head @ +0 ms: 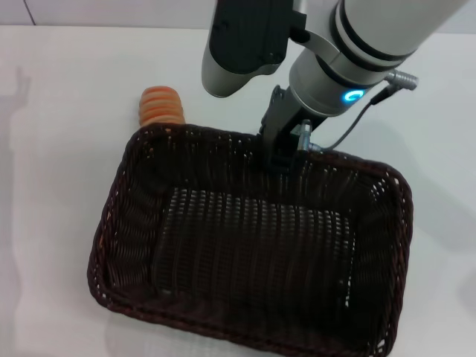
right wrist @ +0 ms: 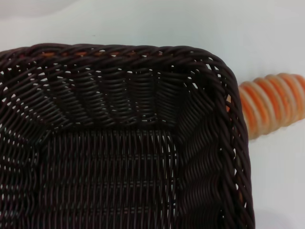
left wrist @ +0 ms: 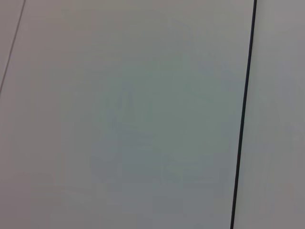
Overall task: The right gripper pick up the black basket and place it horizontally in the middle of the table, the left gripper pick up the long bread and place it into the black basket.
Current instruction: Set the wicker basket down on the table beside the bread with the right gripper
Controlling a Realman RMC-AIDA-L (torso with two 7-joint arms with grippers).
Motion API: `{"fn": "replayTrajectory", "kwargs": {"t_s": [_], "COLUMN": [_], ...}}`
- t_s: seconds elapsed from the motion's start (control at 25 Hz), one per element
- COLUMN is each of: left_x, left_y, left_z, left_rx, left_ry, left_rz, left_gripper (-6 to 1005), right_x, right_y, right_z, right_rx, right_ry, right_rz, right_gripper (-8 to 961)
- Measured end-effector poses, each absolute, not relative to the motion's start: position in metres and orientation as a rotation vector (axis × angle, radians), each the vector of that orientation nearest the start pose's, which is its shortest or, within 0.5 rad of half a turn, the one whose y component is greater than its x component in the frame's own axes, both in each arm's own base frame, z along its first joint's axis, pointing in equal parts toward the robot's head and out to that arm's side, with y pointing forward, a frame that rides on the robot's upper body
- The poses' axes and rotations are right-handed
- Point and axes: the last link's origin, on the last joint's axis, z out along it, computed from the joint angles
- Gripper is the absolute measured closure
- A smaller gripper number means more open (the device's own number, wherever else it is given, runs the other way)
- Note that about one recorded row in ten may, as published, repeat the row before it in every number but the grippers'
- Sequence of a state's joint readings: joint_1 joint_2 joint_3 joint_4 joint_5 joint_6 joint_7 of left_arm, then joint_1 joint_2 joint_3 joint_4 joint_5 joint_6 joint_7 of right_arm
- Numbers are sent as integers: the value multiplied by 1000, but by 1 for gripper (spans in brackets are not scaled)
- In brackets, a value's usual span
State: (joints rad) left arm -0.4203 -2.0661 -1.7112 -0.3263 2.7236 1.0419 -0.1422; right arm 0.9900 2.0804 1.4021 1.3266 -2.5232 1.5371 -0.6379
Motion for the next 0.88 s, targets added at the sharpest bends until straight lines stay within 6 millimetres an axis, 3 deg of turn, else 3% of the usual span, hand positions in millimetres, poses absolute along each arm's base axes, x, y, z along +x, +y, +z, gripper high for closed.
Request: {"fn": "replayTrajectory", "kwargs": {"t_s": [0.44, 0.8, 0.88], "left_x": [-349, -349, -349], "left_y": [360, 360, 360], "left_z": [76, 75, 75], "left_rx": [-1139, -1136, -1136], "left_ry": [-616, -618, -618], "left_rz": [-775, -785, -785], "left_gripper": [231, 233, 234], "right_x": [29, 28, 26], "right_y": [366, 348, 349], "right_z": [-72, -94, -95], "right_rx": [-2753, -2762, -2736], "right_ry": [-125, -268, -295], "right_rz": [-702, -785, -789], "right_gripper": [684, 669, 608]}}
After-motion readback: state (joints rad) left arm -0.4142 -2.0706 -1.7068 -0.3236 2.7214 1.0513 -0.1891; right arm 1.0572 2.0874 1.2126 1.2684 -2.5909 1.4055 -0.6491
